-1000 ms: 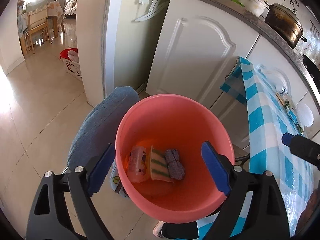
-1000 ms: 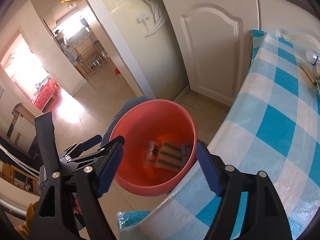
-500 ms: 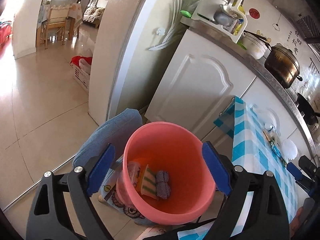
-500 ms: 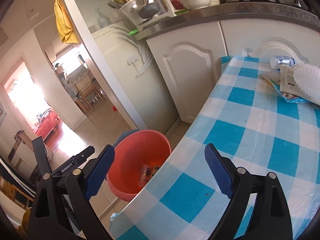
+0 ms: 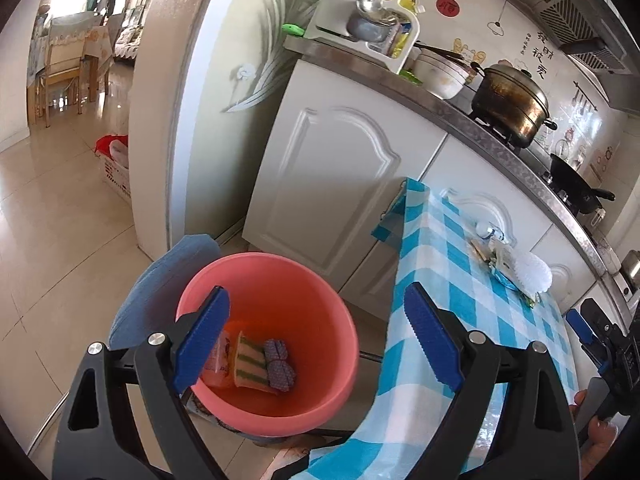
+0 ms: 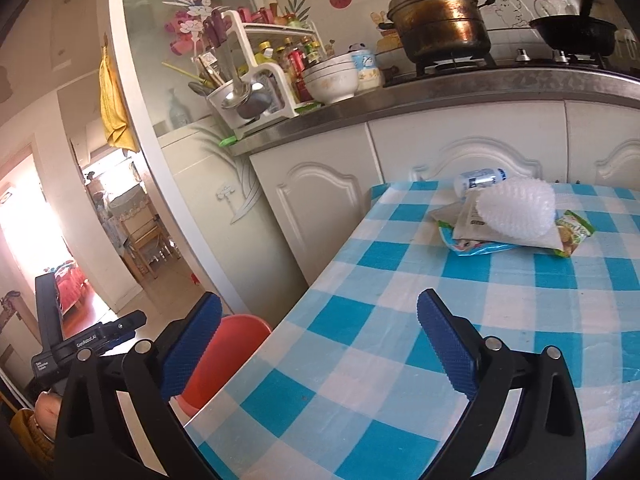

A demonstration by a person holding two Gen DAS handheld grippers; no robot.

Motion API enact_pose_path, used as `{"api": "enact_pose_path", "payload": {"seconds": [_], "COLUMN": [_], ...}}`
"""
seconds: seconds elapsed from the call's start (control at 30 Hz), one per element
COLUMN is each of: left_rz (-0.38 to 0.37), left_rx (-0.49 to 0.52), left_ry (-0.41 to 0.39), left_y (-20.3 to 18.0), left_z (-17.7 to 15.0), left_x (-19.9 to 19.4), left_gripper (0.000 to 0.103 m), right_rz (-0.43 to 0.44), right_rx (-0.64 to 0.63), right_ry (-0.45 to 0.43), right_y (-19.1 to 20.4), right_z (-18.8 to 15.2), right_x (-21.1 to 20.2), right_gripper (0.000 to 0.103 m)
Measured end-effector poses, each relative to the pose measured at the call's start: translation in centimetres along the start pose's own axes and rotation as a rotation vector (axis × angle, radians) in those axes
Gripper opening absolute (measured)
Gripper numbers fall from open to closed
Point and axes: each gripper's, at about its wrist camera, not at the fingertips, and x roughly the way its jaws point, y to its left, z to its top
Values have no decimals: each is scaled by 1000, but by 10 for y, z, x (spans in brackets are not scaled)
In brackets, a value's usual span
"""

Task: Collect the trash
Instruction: 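Move both tools back toward the remaining wrappers on the table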

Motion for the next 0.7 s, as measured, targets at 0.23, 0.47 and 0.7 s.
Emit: {"api": "enact_pose_path", "payload": {"seconds": [0.23,0.47,0.7], "left_rz": [-111,-241,-304], "left_rx": [118,257,314], "left_ry": [73,110,156], "left_y": [-65,-158,-256], "left_z": [11,34,66], "left_x": [19,62,143], "left_gripper": [89,89,89], "right_rz": [-43,-79,-100], "right_rx": [116,324,462], "right_ry": [-57,-27,-33], "right_y": [-49,-117,-178], "right_z": [8,8,0], "right_x": [-31,-49,-69], "right_gripper": [98,98,98]}}
